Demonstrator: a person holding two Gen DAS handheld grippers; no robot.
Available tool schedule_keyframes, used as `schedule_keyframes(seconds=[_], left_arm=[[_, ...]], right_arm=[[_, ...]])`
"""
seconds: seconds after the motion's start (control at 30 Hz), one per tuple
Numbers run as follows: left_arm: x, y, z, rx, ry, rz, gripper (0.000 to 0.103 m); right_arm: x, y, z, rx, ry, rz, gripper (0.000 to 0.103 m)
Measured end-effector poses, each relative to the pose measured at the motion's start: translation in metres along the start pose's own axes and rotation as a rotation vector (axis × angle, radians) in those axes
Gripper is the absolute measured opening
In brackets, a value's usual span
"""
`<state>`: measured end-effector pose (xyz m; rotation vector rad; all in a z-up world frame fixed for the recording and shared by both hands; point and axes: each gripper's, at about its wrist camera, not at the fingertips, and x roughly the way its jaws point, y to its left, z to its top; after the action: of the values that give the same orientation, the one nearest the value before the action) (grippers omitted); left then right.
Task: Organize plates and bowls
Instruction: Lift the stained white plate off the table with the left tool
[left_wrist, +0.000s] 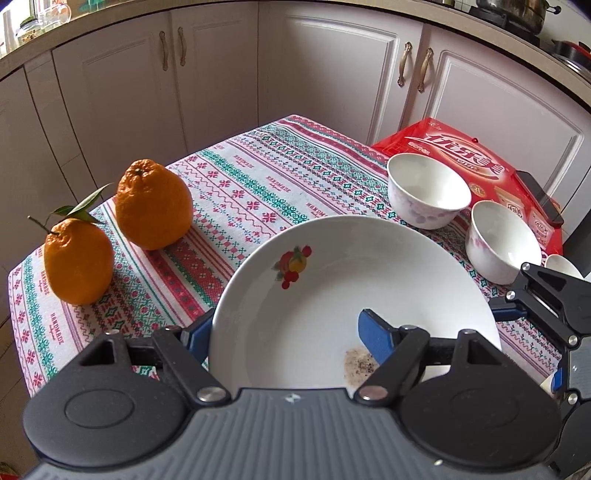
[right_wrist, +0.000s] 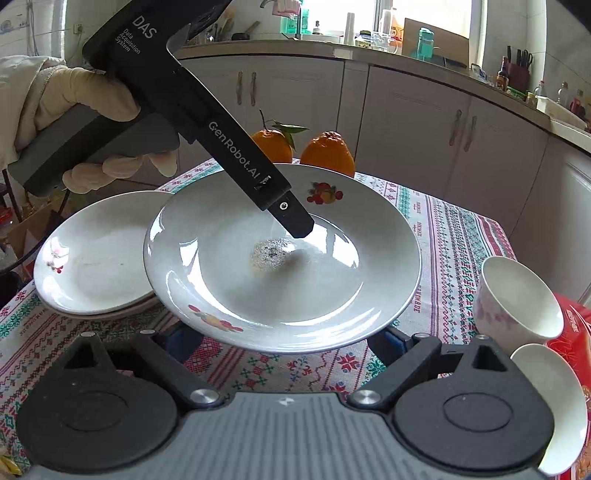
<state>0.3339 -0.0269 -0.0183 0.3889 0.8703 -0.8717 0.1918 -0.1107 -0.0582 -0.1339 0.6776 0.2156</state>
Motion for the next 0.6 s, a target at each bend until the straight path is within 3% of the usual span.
schedule_keyframes(seconds=[0.6], left_arm=[[-0.063, 0.011, -0.056, -0.137, -0.053, 0.096, 0.079]], right_arm=[[-0.017, 0.040, 0.016, -0.134, -0.030, 0.122, 0.097]])
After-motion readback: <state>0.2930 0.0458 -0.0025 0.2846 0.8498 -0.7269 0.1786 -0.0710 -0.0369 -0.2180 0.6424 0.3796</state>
